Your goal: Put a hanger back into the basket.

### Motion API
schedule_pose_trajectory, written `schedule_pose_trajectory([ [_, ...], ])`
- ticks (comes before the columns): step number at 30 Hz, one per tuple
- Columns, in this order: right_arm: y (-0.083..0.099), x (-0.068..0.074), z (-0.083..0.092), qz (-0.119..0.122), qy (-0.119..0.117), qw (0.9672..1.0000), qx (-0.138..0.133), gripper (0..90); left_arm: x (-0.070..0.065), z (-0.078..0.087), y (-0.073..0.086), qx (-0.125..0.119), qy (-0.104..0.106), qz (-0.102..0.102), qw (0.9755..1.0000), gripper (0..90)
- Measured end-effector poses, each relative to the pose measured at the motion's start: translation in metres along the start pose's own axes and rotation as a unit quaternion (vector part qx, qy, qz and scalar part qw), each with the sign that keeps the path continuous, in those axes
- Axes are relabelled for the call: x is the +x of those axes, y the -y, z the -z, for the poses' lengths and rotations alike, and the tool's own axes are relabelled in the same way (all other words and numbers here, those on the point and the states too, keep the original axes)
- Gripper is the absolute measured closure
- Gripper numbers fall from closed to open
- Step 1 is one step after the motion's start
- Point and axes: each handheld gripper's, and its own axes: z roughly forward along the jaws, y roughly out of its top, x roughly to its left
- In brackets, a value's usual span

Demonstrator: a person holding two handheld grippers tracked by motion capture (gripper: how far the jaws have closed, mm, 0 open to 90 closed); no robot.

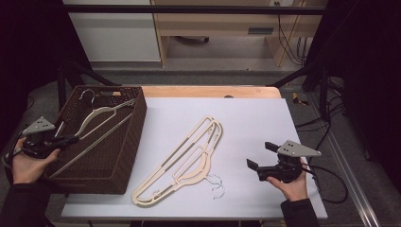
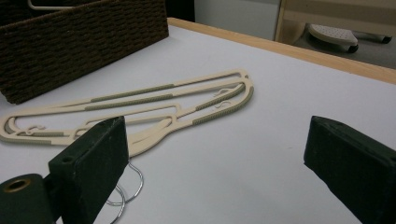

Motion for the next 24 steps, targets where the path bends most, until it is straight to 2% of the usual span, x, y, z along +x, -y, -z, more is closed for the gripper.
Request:
schedule_pose_trajectory([
  [2,0.0,0.0,0.0,-0.001,-0.001,1.0,0.0,6.7,-0.002,-0.002,-0.002,0.03,-0.008,-0.004,0.9995,85.2],
  [4,0.0,0.0,-0.001,0.001,-0.001,1.0,0.001,6.7,-0.003,-0.007,-0.003,0.081,-0.024,-0.024,0.9962,83.9],
  [5,0.0,0.001,-0.001,0.001,-0.001,1.0,0.002,6.6,-0.003,-0.009,-0.003,0.099,-0.029,-0.023,0.9944,83.1],
  [9,0.001,0.001,-0.002,0.001,-0.002,1.0,0.004,6.5,-0.003,-0.015,-0.003,0.127,-0.038,-0.016,0.991,82.1],
  [13,0.001,0.002,-0.003,0.001,-0.003,1.0,0.005,6.5,0.002,-0.022,-0.002,0.177,-0.044,0.001,0.9833,80.5],
  [15,0.001,0.002,-0.003,0.003,-0.004,1.0,0.006,6.4,0.005,-0.024,-0.002,0.181,-0.038,0.023,0.9825,80.7],
  [17,0.001,0.001,-0.003,0.002,-0.004,1.0,0.006,6.4,0.006,-0.025,-0.003,0.181,-0.039,0.028,0.9823,80.0],
  [21,0.001,0.001,-0.003,0.003,-0.005,1.0,0.005,6.4,0.01,-0.022,-0.002,0.171,-0.063,0.045,0.9822,75.4],
  [24,0.001,0.002,-0.003,0.001,-0.006,1.0,0.006,6.4,0.014,-0.018,-0.001,0.163,-0.069,0.048,0.9831,71.1],
])
